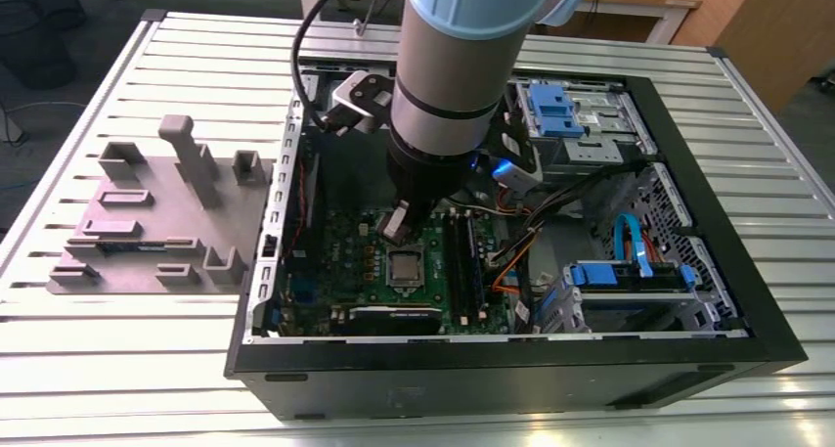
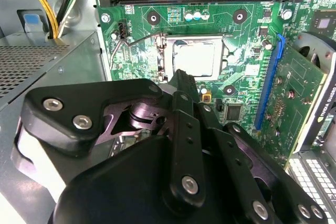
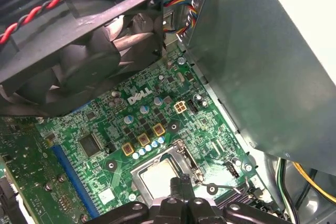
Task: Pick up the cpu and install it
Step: 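Install the first cpu locking lever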
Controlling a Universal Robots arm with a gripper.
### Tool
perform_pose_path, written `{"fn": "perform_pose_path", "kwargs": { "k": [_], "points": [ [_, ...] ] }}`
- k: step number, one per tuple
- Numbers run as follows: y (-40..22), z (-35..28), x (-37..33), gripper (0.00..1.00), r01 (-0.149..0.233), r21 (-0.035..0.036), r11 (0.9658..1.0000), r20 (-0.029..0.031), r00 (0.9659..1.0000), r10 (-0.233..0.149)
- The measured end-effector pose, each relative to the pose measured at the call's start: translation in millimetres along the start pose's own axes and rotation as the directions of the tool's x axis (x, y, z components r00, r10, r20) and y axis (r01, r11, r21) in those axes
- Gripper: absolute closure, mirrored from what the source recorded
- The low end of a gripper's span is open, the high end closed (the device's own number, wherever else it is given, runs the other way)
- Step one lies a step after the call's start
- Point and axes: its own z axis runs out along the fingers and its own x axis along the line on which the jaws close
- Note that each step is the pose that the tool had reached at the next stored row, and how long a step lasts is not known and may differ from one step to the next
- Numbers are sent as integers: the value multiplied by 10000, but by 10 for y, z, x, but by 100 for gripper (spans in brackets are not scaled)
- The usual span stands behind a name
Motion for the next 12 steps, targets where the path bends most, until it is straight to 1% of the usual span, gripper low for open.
{"fn": "perform_pose_path", "kwargs": {
  "k": [4, 6, 12],
  "points": [
    [-1, 0, 0, 90, -1, 0, 10000, -1, 10000, 1],
    [-15, 1, -9, 90, 0, -1, 10000, 1, 10000, 0],
    [-116, -1, -76, 90, 1, -3, 10000, -3, 10000, -1]
  ]
}}
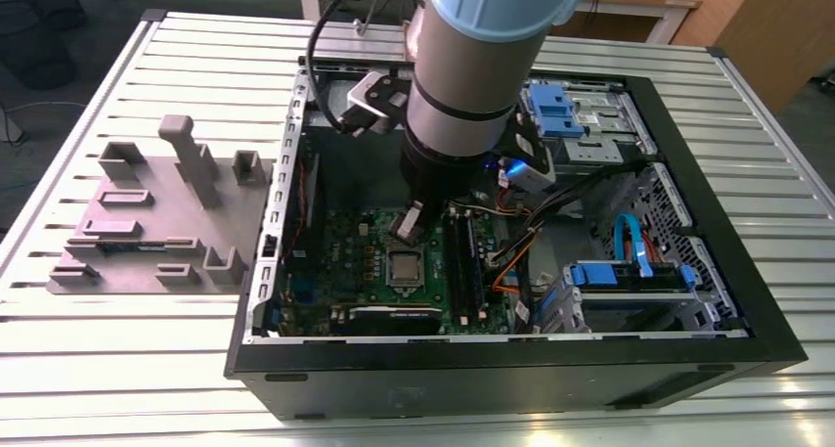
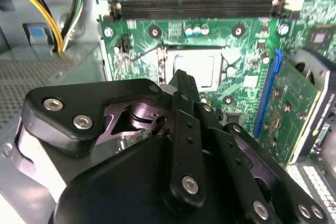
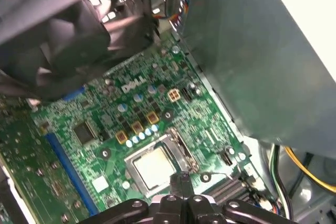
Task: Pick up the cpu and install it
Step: 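Install the first cpu locking lever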
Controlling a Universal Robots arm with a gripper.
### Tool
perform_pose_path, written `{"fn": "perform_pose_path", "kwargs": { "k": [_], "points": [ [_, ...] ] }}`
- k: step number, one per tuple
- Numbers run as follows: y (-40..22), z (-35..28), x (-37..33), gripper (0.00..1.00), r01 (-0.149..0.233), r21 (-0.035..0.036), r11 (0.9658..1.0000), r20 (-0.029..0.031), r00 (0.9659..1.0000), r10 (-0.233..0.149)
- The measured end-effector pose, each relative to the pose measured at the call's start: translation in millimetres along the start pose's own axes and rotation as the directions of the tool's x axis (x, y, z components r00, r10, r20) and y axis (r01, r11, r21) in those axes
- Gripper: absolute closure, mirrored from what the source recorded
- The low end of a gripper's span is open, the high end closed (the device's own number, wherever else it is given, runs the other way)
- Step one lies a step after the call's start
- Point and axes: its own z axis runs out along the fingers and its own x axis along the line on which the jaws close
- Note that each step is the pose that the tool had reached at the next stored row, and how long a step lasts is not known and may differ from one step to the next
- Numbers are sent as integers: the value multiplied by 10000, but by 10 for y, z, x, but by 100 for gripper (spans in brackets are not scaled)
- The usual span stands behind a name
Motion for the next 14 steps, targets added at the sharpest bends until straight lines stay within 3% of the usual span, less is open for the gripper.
{"fn": "perform_pose_path", "kwargs": {
  "k": [5, 14],
  "points": [
    [-92, -3, -91, 90, 0, 0, 10000, 0, 10000, 0],
    [-77, 7, -298, 90, -1, 6, 10000, -7, 10000, 1]
  ]
}}
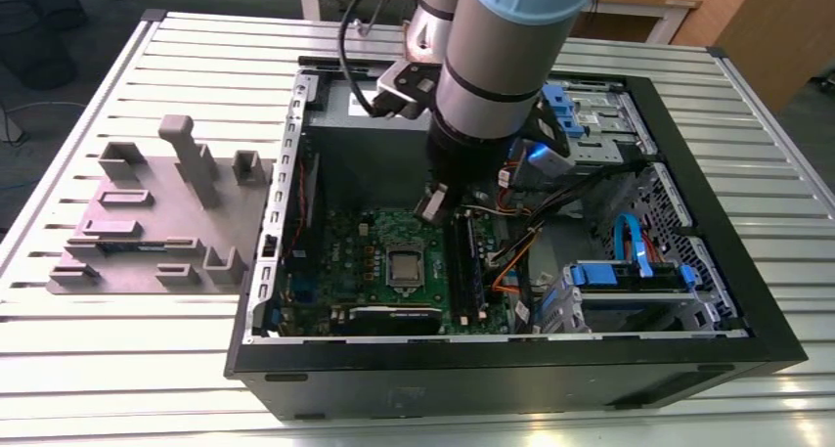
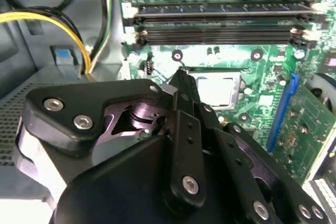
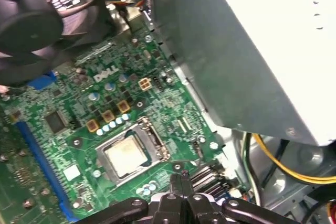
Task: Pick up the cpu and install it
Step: 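Install the first cpu locking lever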
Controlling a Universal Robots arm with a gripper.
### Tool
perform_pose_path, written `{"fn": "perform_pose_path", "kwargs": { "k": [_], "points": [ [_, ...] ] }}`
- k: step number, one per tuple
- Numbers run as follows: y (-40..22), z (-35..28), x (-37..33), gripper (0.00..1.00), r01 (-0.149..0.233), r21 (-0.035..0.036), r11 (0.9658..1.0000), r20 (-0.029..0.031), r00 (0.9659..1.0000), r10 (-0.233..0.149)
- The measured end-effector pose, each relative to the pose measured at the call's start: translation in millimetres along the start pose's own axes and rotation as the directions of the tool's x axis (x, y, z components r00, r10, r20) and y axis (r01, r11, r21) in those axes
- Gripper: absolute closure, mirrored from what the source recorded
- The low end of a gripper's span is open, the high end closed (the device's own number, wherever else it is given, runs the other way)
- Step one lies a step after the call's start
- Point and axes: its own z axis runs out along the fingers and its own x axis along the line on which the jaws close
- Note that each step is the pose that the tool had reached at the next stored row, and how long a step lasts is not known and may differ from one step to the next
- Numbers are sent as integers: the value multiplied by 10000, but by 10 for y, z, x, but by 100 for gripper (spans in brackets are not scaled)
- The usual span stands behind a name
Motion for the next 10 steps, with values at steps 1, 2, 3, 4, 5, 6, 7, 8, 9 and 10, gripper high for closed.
{"fn": "perform_pose_path", "kwargs": {
  "k": [1, 2, 3, 4, 5, 6, 7, 8, 9, 10],
  "points": [
    [-1, 1, -16, 90, 1, -1, 10000, 0, 10000, -1],
    [-3, 1, -31, 90, 1, 0, 10000, 0, 10000, -1],
    [-5, 2, -44, 90, 1, 0, 10000, 0, 10000, -1],
    [-7, 2, -61, 90, 0, 5, 10000, -7, 10000, 0],
    [-9, 3, -78, 90, -1, 13, 10000, -20, 10000, 1],
    [-7, 4, -94, 90, -2, 18, 10000, -29, 10000, 2],
    [-7, 5, -109, 90, -2, 22, 10000, -35, 10000, 2],
    [-5, 6, -123, 90, -2, 25, 10000, -39, 10000, 2],
    [-2, 6, -136, 90, -3, 28, 10000, -44, 10000, 3],
    [3, 7, -150, 90, -3, 31, 10000, -49, 10000, 3]
  ]
}}
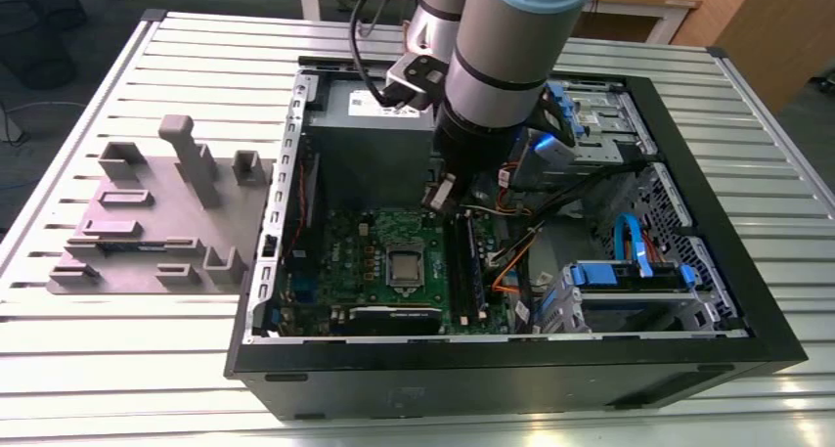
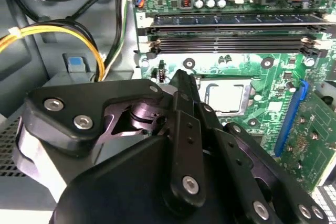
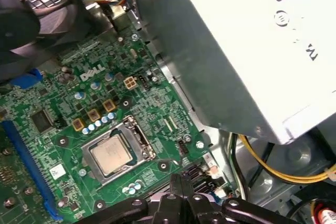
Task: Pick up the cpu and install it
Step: 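Install the first cpu locking lever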
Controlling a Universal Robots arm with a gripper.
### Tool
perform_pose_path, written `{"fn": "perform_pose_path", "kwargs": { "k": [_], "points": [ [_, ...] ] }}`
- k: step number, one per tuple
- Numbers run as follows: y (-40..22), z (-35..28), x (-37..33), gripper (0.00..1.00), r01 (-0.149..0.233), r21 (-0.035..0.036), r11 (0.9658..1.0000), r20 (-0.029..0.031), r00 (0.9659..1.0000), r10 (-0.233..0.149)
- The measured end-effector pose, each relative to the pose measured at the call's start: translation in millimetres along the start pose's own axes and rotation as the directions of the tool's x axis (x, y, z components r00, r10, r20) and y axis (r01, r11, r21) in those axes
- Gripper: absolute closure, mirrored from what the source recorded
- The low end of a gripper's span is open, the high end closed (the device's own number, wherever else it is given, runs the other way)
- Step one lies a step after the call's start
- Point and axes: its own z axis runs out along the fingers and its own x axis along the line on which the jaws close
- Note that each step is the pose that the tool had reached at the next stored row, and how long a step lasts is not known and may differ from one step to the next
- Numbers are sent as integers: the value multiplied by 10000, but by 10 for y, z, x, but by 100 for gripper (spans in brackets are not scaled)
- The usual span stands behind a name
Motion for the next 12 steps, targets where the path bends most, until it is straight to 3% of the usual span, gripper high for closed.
{"fn": "perform_pose_path", "kwargs": {
  "k": [8, 12],
  "points": [
    [83, 21, -120, 90, 8, 12, 10000, -20, 10000, -8],
    [107, 34, -141, 90, 317, 2, 9995, -42, 9995, -317]
  ]
}}
